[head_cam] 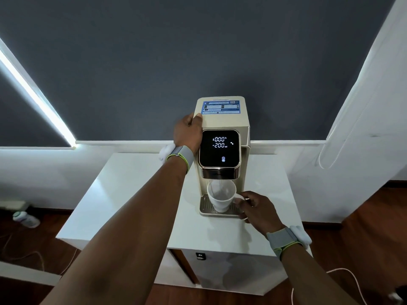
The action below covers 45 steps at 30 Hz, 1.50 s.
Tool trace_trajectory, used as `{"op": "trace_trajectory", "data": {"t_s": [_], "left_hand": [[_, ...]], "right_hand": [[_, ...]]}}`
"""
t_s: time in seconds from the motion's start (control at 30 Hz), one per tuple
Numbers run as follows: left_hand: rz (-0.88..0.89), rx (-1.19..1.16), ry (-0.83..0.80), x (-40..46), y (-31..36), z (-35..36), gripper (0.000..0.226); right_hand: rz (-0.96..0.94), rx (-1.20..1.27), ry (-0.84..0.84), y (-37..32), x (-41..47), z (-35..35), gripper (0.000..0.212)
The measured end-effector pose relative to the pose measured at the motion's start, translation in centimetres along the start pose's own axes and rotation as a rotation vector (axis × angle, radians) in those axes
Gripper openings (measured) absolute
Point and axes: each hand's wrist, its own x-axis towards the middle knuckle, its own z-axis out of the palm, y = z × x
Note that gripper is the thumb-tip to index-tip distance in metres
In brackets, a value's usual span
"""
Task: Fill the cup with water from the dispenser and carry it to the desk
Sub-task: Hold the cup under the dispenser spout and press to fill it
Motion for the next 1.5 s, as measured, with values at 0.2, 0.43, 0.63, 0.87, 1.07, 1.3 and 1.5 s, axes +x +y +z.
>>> {"op": "trace_trajectory", "data": {"t_s": [0.2,0.43,0.63,0.87,1.07,1.3,1.5], "left_hand": [[-0.012,0.026,0.004,-0.1,0.2,0.0,0.034],[-0.025,0.054,0.025,0.1,0.1,0.1,0.032],[-0.039,0.04,0.021,-0.1,0.3,0.0,0.034],[-0.032,0.012,0.02,0.1,0.1,0.0,0.032],[-0.055,0.015,0.014,0.1,0.1,0.1,0.033],[-0.049,0.022,0.034,-0.2,0.2,0.2,0.033],[-0.046,0.005,0.038,0.1,0.1,0.2,0.033]], "right_hand": [[0.009,-0.005,-0.005,0.0,0.0,0.0,0.013],[0.027,0.016,-0.003,0.3,0.1,0.3,0.013],[0.012,0.016,-0.002,0.5,0.0,0.3,0.009],[0.001,0.023,-0.009,0.8,0.1,0.3,0.007],[0.023,0.044,-0.013,0.9,0.3,0.3,0.009],[0.024,0.044,-0.02,1.0,0.2,0.2,0.011],[0.011,0.03,-0.022,1.1,0.4,0.3,0.011]]}}
